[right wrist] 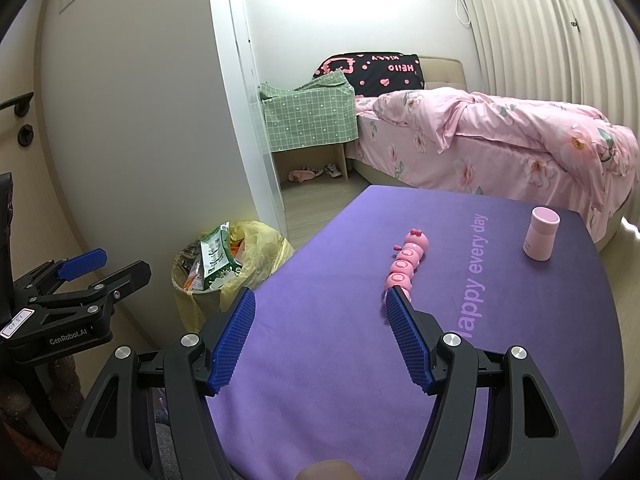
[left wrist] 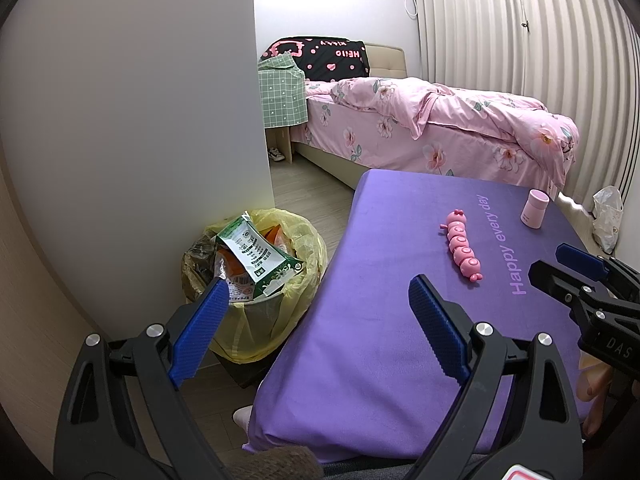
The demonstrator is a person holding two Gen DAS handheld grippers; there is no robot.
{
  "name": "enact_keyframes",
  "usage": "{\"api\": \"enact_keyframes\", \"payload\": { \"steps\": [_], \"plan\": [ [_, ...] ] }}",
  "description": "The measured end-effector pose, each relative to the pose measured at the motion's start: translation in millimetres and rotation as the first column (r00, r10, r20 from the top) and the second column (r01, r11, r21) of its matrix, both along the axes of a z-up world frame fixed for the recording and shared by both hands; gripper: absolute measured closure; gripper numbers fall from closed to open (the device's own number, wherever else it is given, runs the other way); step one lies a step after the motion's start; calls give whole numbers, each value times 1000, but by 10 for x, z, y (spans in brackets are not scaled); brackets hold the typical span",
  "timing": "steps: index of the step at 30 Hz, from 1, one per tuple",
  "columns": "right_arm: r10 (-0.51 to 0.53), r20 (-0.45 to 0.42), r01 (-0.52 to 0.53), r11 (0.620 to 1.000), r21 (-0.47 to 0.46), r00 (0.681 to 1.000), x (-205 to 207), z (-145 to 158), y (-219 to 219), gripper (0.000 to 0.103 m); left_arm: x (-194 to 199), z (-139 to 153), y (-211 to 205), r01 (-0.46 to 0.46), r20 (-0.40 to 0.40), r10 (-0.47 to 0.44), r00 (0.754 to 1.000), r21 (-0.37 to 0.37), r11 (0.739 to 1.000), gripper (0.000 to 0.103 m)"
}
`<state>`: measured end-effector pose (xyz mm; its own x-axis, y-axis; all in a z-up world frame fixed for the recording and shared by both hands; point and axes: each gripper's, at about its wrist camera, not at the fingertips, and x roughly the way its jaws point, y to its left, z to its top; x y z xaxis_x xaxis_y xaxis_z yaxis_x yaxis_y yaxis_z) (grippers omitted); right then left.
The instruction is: Collect trash
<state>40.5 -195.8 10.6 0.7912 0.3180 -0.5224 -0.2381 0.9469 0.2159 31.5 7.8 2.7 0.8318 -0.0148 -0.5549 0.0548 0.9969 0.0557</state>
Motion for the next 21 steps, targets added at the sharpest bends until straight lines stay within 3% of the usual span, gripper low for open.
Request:
{"api": "enact_keyframes", "payload": {
  "steps": [21],
  "plan": [
    [-1, 0, 1, 1000, 1, 1000, -7, 1, -2, 39, 7, 42, -33, 7, -2, -7, 1000, -5, 1000, 16]
  ]
}}
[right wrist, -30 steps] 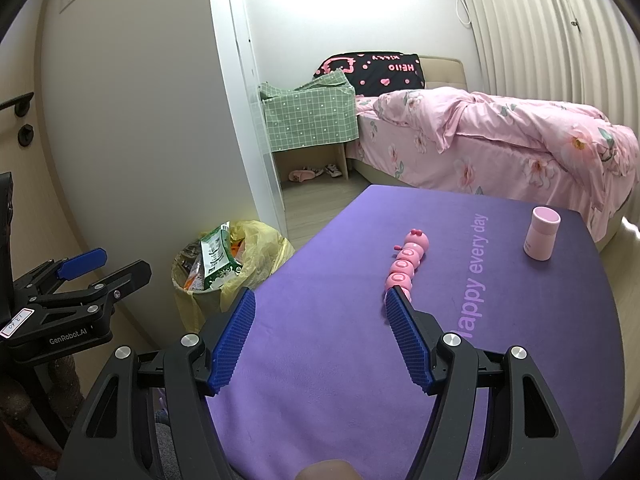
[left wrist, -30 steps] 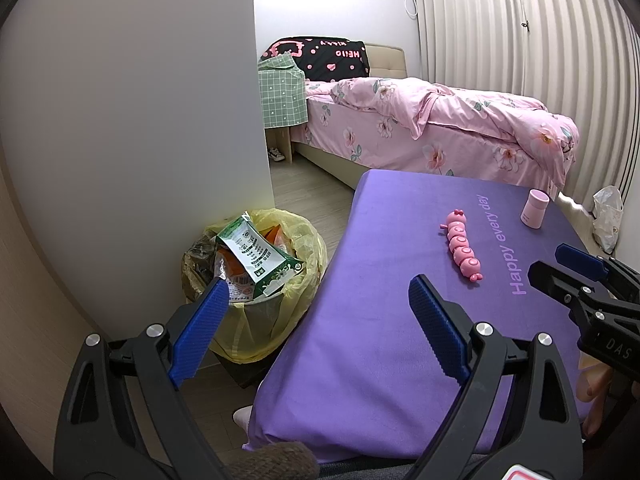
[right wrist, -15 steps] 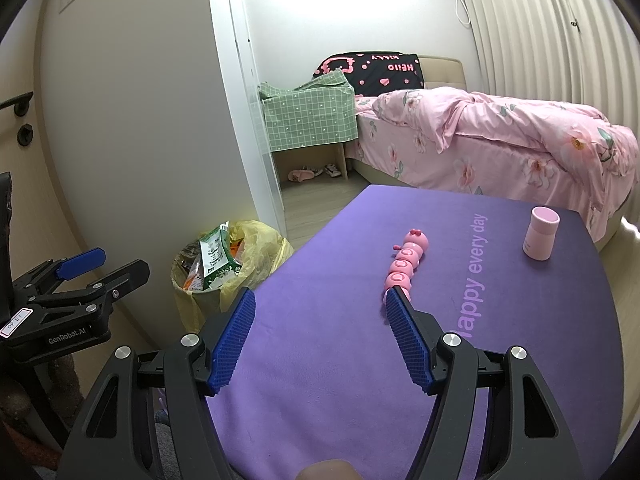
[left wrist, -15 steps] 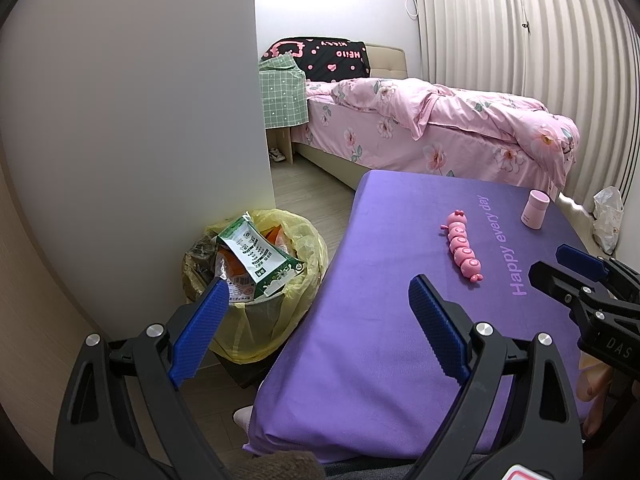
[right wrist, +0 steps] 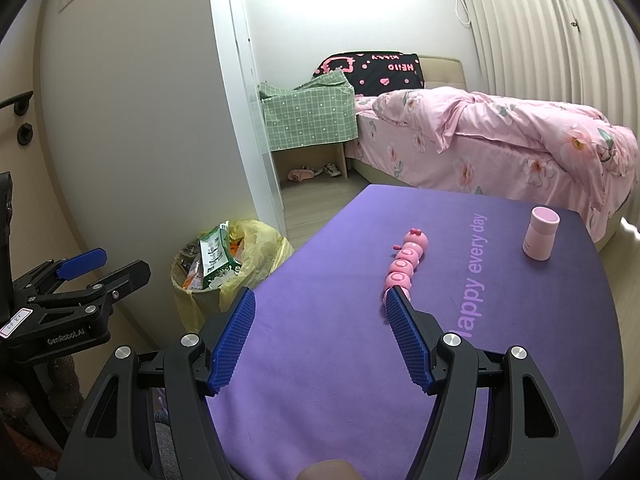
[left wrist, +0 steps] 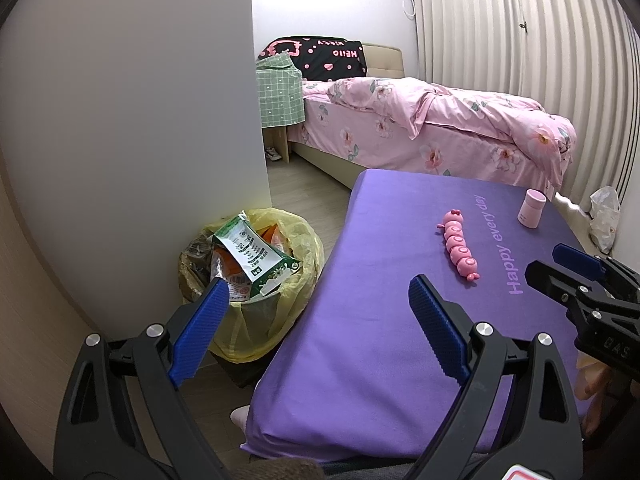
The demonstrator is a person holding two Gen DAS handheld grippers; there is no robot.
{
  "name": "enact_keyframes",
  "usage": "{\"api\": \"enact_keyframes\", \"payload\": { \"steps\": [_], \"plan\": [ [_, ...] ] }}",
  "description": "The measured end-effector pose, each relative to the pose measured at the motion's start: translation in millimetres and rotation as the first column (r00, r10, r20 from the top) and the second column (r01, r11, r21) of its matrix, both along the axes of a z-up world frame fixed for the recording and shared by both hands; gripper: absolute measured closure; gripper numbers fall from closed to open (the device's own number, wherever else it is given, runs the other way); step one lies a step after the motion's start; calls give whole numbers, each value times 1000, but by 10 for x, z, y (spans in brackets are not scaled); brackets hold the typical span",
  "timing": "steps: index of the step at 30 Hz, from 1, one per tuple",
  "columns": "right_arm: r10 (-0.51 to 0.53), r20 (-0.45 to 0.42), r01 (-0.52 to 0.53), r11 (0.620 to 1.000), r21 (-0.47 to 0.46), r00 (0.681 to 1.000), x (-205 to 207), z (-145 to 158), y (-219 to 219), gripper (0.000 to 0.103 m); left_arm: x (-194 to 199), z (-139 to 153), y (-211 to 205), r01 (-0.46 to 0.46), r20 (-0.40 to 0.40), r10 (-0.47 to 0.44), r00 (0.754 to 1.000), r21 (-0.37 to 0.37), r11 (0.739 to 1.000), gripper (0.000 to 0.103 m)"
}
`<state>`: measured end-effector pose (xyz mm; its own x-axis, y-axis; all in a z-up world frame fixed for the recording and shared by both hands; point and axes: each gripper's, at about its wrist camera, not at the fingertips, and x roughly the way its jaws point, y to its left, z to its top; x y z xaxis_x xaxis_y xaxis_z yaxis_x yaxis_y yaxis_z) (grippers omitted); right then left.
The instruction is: Collect trash
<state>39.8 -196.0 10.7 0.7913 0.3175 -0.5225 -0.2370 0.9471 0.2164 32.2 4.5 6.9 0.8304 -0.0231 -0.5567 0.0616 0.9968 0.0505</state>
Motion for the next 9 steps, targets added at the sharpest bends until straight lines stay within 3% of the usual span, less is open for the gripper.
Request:
{"api": "enact_keyframes", "payload": {
  "steps": [4, 6, 7, 9],
  "plan": [
    [-4, -6, 4, 1000, -17, 1000, 23, -8, -41, 39, 34, -20, -95, 36, -16, -36, 999, 2, 999, 16],
    [-44, -4, 43, 999, -27, 999, 99, 11, -242, 39, 145, -56, -232, 181, -38, -182, 983, -28, 983, 16],
    [-73, -1, 73, 996, -48, 997, 179, 14, -381, 39, 227, -97, -354, 303, -52, -306, 951, -51, 952, 16],
    [-163, -10, 161, 981, -111, 987, 397, -20, -673, 39, 361, -221, -667, 515, -80, -518, 852, -56, 855, 15]
  ]
}}
